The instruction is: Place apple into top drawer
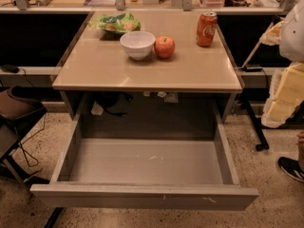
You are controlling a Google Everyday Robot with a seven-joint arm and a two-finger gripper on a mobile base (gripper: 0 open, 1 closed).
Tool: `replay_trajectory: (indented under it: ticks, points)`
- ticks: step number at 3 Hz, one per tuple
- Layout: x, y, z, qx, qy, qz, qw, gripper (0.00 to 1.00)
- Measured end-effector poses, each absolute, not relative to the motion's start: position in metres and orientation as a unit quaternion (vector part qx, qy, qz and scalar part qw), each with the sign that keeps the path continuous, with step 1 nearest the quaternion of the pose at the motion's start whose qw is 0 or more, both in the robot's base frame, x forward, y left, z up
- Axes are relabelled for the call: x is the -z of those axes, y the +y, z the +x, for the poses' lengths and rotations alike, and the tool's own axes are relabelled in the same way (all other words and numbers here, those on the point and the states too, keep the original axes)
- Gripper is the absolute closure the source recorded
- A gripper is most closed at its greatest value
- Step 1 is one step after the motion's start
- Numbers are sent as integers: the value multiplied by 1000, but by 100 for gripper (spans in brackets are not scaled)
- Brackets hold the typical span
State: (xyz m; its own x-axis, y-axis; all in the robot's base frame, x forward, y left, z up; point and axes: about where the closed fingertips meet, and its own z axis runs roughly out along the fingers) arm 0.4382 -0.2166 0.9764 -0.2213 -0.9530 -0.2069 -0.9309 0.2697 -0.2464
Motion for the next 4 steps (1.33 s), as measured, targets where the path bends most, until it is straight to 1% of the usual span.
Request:
replay_trajectory:
  ticks: [1,2,3,4]
  points:
    - [-978,-201,458,31,770,-616,164,0]
    - [-978,-201,458,30,770,-616,164,0]
    - [-980,-195,483,11,749,-637,182,0]
    - [-960,-164,538,-40,713,-679,167,0]
